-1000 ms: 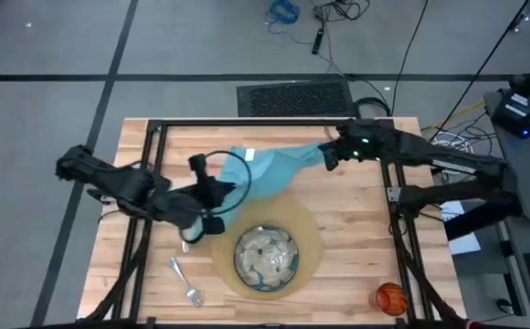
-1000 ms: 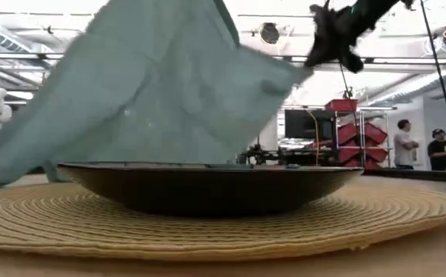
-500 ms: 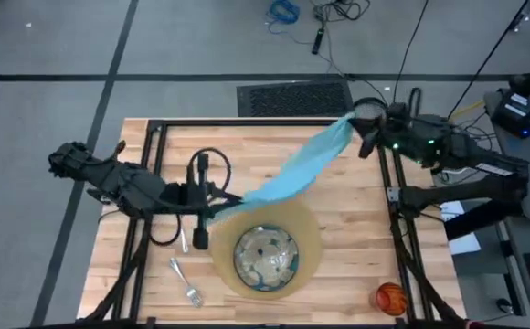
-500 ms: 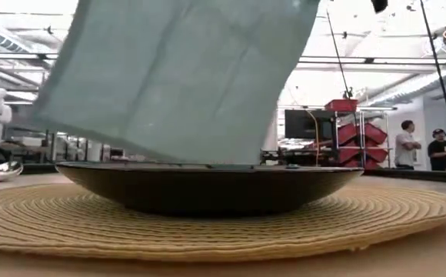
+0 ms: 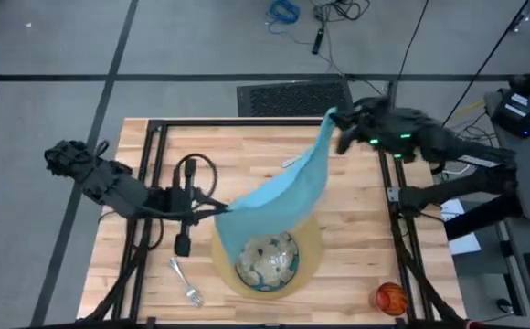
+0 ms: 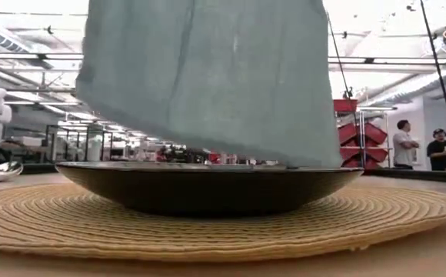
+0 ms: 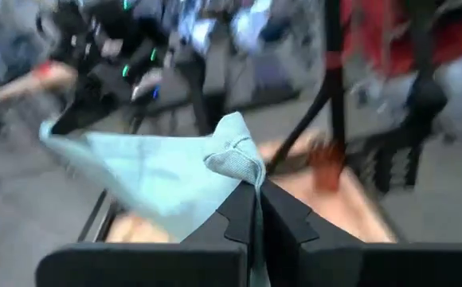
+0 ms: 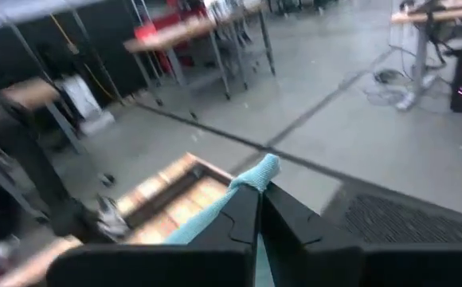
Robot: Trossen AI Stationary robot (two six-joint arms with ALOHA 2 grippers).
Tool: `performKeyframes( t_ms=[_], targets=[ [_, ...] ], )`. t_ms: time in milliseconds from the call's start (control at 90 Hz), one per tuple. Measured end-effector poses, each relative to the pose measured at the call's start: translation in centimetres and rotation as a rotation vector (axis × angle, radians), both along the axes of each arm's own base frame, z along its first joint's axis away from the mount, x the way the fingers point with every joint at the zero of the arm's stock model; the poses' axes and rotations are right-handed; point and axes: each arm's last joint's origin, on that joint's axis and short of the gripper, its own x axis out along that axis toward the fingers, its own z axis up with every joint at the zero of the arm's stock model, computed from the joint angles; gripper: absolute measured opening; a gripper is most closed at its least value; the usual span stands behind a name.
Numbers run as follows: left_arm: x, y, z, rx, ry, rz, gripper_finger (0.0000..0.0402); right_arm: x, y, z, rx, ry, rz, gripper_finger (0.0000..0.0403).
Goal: Set table place
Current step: Fold the blue napkin
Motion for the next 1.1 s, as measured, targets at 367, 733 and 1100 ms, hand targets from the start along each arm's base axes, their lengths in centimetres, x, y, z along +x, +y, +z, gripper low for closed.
performKeyframes(
  t_ms=[367,733,1100],
  targets=[
    [0.4,3.3,-4.8,0.111,0.224,0.297,0.0,6.4,-7.9,-4.6,0.041,0.099,-0.088,0.0],
    [-2.2,6.2,-7.5,0.083,0.269,0.397,0.0,8.6,-14.2,-8.6,0.13,0.091,-0.114,0.0],
    [-3.0,6.6,-11.4,0.005,0.315,0.376,0.0,9.8,-14.6,-10.7,0.241,0.112,-0.05,0.0]
  ],
)
